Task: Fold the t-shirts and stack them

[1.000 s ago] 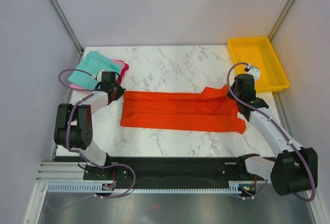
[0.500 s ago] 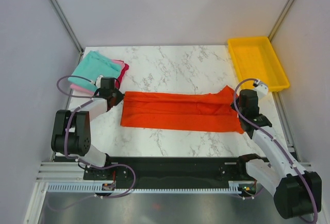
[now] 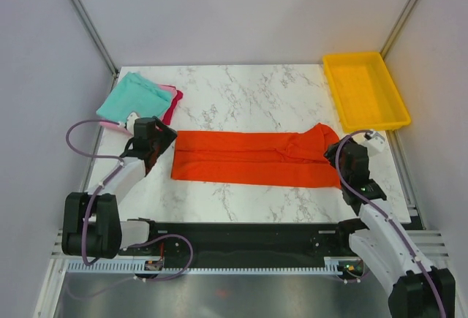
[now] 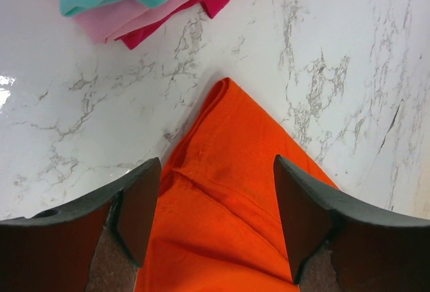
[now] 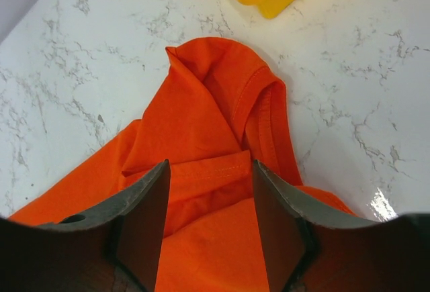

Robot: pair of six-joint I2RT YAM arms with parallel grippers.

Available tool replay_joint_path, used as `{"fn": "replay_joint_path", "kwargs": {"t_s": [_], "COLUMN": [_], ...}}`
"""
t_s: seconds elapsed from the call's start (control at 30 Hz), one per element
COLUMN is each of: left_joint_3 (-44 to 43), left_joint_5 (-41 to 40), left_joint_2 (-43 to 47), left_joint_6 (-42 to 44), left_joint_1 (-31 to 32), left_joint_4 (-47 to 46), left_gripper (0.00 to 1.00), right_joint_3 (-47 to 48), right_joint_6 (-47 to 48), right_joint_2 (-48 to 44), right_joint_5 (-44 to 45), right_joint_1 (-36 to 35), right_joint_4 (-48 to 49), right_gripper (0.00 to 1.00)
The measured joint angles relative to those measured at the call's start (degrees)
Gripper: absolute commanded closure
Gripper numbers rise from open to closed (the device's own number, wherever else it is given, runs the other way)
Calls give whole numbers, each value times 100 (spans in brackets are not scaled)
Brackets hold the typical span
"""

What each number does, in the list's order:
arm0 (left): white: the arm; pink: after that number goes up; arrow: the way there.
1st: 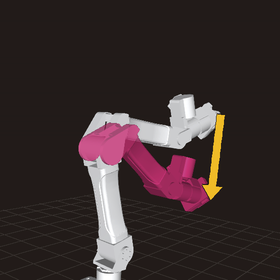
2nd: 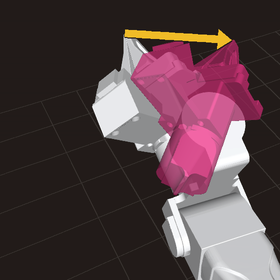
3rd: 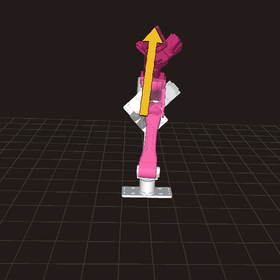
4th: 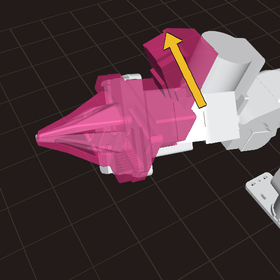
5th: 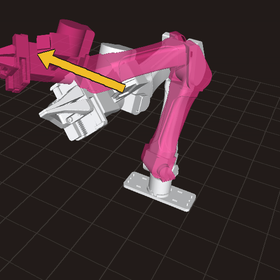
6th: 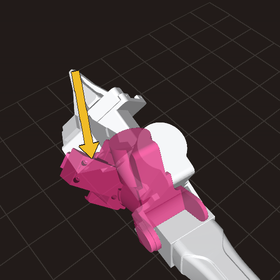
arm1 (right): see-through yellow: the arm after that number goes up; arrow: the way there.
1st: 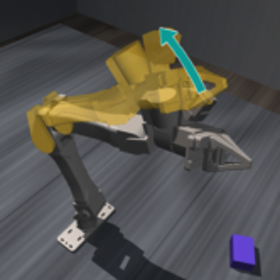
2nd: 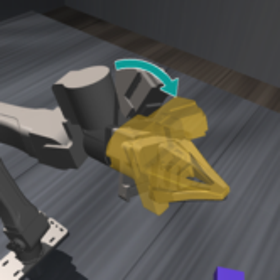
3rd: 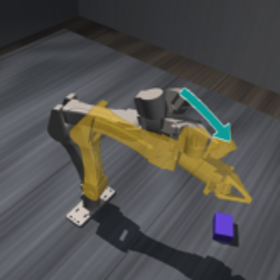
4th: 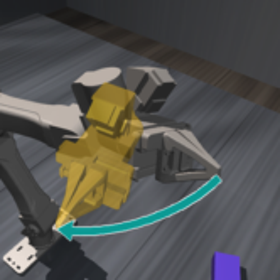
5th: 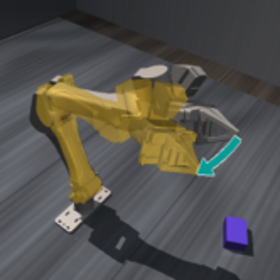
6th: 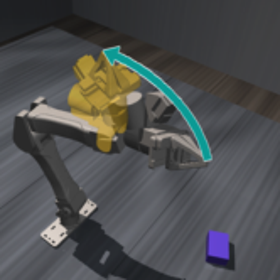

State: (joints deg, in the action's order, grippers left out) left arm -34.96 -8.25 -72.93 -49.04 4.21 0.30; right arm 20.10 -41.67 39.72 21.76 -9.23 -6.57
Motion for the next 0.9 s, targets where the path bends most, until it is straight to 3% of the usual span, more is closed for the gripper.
{"fn": "replay_joint_path", "kwargs": {"t_s": [0.23,0.4,0.67,0.77,0.9], "left_joint_3": [-339,-1073,-1453,-1506,-1556], "left_joint_5": [109,378,586,693,870], "left_joint_2": [-79,-850,-1860,-2146,-2350], "left_joint_6": [-7,0,22,15,-37], "left_joint_1": [243,691,713,713,660], "left_joint_4": [129,232,339,409,411], "left_gripper": [28,32,37,38,41], "right_joint_3": [1095,2116,3233,3449,3534], "right_joint_6": [380,616,656,645,568], "right_joint_2": [2194,3668,5429,5807,5976], "right_joint_5": [-114,24,225,225,210], "right_joint_1": [-2,-2,2,31,153], "right_joint_4": [227,313,317,302,289], "right_gripper": [44,39,34,39,53]}}
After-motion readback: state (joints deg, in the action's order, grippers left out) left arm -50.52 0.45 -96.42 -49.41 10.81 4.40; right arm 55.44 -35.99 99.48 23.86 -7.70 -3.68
